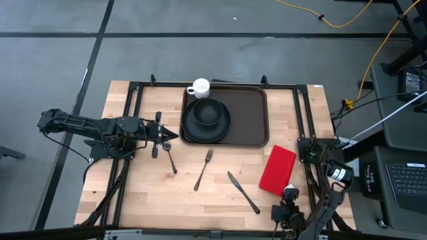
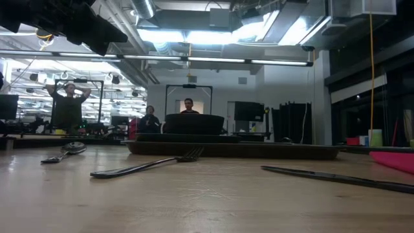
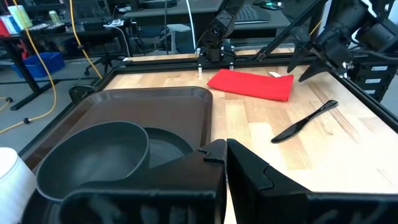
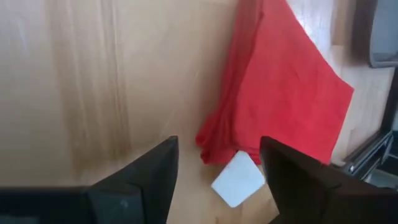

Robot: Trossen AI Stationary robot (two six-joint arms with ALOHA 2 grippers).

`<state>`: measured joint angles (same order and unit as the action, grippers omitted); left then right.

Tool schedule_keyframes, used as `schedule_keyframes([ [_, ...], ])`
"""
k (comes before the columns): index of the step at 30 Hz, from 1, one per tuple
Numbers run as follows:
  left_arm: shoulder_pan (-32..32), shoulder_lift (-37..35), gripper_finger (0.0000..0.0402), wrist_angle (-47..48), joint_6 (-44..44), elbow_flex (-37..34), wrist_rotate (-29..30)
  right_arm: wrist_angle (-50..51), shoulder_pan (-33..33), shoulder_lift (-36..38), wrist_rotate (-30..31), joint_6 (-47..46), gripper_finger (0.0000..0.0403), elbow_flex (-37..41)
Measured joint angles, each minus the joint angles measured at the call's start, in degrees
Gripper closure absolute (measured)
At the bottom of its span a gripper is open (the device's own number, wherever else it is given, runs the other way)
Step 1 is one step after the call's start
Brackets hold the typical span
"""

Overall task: Set up tray
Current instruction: Put the red napkin to the right of the black plate on the brown serving tray

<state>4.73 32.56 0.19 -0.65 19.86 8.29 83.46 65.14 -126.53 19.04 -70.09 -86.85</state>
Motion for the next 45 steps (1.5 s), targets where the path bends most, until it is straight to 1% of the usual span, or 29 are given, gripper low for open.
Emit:
schedule_keyframes([
  [4,-0.01,0.00,0.0396,0.00,-0.05,0.00,-0.01,0.20,0.05,-1.76,1.78,-0.22,0.0175,0.00],
  [8,-0.02,0.00,0.0396,0.02,-0.06,0.00,-0.01,0.74,0.11,-3.03,2.19,-0.30,0.0175,-0.22],
  [15,0.00,0.02,0.0396,0.02,-0.06,0.00,-0.02,2.57,-0.06,-3.46,-1.41,-0.43,0.0175,-0.16],
  [29,-0.01,0.01,0.0396,0.02,-0.08,0.00,-0.02,2.30,-1.00,-3.54,-2.41,-0.15,0.0175,0.05],
  [35,0.00,0.02,0.0396,0.02,-0.08,0.00,-0.02,-1.02,-1.29,-2.94,-2.63,-0.31,0.0175,3.42],
  [37,-0.02,0.02,0.0396,0.04,-0.08,0.00,-0.40,-0.53,-1.24,-3.06,-1.57,-0.36,0.0175,3.87],
  [40,-0.02,0.02,0.0396,0.07,-0.08,0.00,-0.44,0.03,-1.22,-3.38,1.75,-0.11,0.0175,4.08],
  [45,-0.02,0.02,0.0396,0.07,-0.08,0.00,-0.44,0.04,-1.62,-3.38,0.69,-0.03,0.0175,4.38],
])
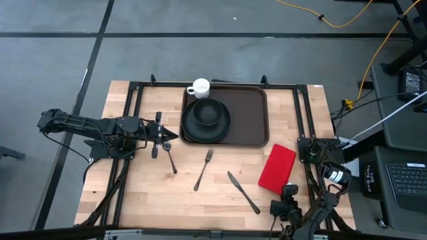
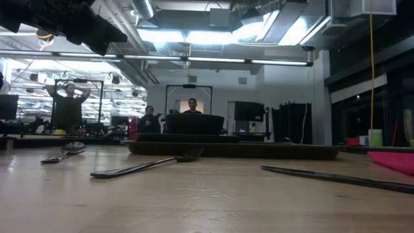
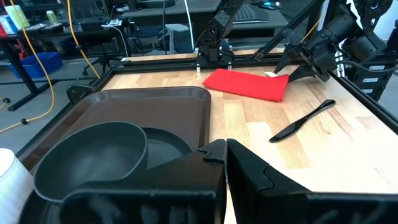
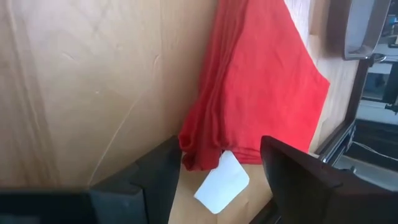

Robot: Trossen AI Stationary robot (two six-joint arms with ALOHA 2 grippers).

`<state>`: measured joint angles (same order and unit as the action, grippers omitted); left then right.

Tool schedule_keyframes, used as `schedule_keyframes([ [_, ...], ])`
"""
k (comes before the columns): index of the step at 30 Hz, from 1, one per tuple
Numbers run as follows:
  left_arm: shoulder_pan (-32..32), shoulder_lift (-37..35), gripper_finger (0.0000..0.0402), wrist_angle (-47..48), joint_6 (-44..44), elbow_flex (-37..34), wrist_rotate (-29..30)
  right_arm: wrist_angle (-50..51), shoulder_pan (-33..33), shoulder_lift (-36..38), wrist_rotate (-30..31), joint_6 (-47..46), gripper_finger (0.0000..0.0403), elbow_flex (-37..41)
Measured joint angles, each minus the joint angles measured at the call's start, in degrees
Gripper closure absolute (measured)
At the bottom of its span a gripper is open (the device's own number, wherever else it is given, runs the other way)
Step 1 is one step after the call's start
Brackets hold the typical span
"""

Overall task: Set up tray
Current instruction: Put the red napkin to the right of the black plate on the brown serving tray

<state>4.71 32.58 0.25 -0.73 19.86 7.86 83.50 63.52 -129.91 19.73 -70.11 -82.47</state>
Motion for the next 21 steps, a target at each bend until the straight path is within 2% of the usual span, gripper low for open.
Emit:
schedule_keyframes([
  [13,0.00,0.00,0.0396,0.00,0.00,0.00,-0.02,-0.15,-0.32,0.02,0.54,4.68,0.0175,-0.01],
  [21,0.00,0.00,0.0396,0.00,0.02,0.00,-0.02,-2.21,-1.13,2.94,-0.37,5.37,0.0185,0.36],
])
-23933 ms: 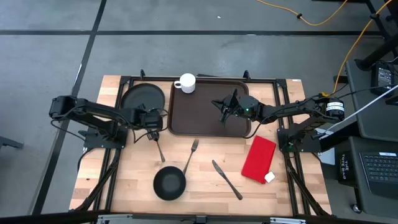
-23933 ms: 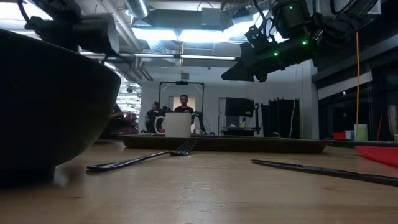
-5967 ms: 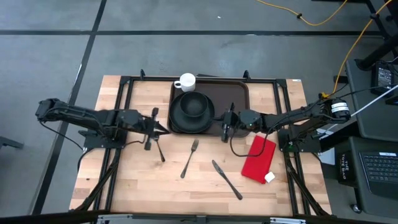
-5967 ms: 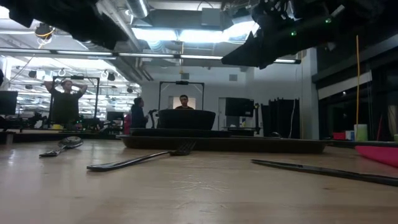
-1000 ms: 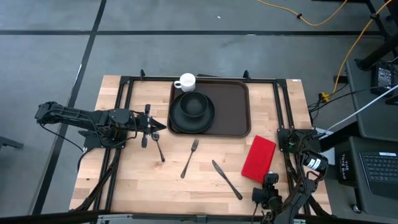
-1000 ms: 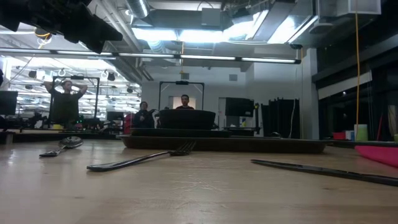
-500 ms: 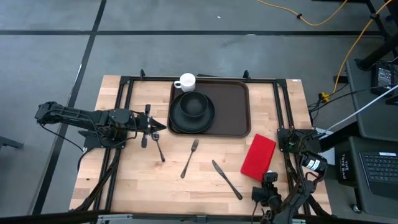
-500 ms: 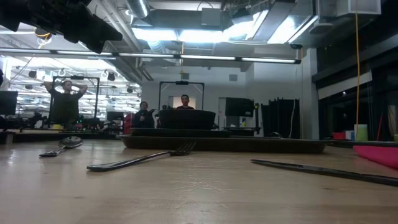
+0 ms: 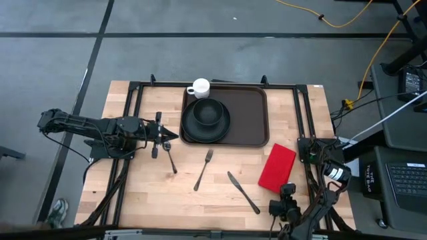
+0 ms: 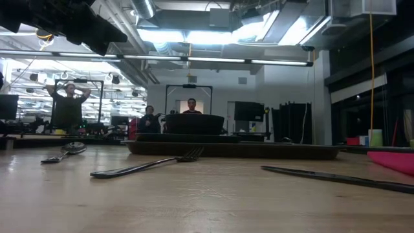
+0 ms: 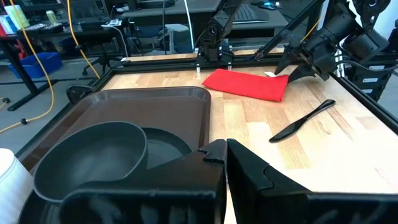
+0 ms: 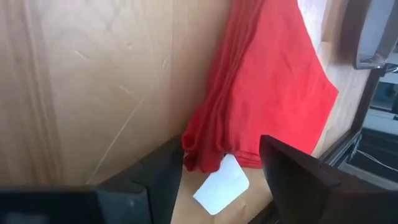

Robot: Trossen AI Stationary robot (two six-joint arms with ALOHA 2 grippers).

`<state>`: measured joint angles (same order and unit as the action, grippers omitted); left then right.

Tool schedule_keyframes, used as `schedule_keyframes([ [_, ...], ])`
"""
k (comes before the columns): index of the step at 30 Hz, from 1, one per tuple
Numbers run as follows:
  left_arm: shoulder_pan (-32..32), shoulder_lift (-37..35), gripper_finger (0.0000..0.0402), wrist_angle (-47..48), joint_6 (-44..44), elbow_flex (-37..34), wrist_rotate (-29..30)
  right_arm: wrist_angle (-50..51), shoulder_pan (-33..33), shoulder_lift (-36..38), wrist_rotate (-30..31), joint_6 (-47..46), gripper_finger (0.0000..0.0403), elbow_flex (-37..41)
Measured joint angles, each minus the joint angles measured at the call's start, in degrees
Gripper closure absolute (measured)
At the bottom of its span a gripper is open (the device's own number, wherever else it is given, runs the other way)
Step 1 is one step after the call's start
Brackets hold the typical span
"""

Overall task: Set up tray
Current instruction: Put the red napkin to the right of the black plate on the brown serving tray

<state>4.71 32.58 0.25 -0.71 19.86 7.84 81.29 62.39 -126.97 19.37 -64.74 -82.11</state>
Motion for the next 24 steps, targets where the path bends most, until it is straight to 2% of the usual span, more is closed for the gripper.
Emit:
schedule_keyframes([
  [7,0.00,-0.01,0.0396,0.00,0.15,0.00,0.00,-1.62,-0.87,0.83,0.04,0.79,0.0193,-0.12],
  [14,0.00,0.00,0.0396,0.00,0.93,0.00,-0.02,-2.16,-3.60,1.15,-3.74,5.27,0.0193,-0.38],
  [24,0.00,0.00,0.0396,0.00,1.01,0.00,-0.02,-4.88,-4.09,1.62,-5.06,3.54,0.0193,2.53],
])
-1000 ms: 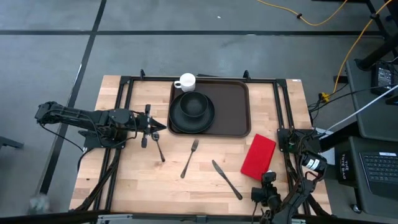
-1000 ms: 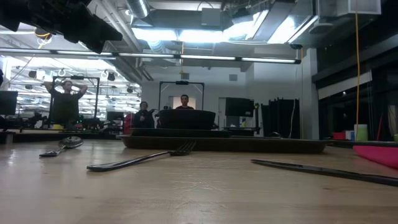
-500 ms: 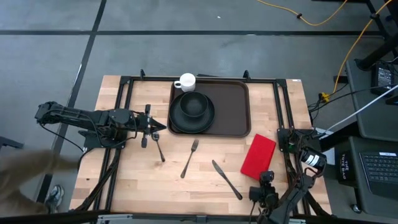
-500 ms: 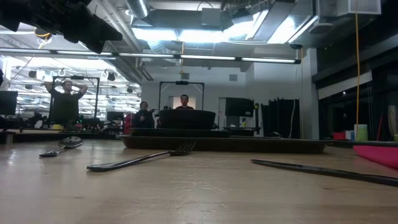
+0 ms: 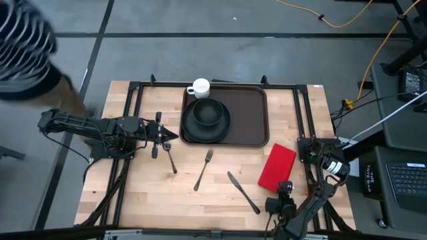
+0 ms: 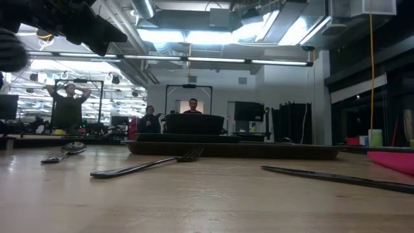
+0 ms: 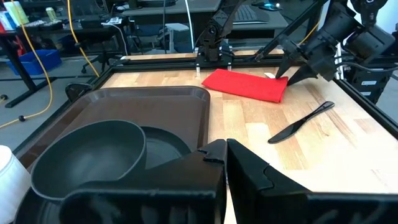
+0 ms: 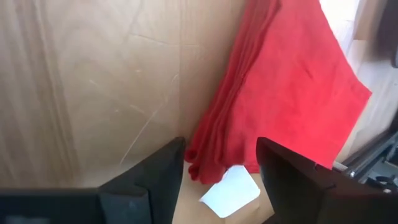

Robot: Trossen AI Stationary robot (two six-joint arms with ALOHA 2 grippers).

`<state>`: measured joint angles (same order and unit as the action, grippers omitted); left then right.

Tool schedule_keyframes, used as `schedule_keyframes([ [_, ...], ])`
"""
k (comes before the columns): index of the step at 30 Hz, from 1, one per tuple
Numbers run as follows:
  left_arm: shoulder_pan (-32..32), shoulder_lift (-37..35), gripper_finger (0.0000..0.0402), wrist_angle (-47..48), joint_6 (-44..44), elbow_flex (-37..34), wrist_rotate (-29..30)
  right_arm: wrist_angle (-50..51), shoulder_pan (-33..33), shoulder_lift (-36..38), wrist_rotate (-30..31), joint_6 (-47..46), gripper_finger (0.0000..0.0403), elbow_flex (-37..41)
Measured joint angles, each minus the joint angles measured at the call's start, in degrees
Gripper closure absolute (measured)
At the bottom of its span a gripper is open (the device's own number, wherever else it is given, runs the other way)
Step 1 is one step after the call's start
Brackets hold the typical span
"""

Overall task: Set up tray
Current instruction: Put the red napkin to the right of the black plate on the brown serving tray

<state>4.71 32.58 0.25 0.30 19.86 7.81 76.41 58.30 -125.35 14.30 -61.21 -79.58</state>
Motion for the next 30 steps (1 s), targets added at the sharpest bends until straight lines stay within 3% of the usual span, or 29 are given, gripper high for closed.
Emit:
schedule_keyframes([
  [10,0.02,0.00,0.0396,0.01,0.01,0.00,0.00,-0.96,-0.72,0.30,0.42,-0.02,0.0195,1.01],
  [17,0.02,0.00,0.0396,0.00,0.00,0.00,0.00,-1.12,-0.76,0.27,0.25,-4.33,0.0224,1.17],
  [23,0.02,0.00,0.0396,0.00,0.02,0.00,0.00,-1.65,-0.76,0.17,0.21,-7.68,0.0270,1.26],
  [30,0.02,0.02,0.0396,0.00,0.02,0.00,0.00,-2.10,-0.78,-0.16,1.14,-13.51,0.0368,1.45],
])
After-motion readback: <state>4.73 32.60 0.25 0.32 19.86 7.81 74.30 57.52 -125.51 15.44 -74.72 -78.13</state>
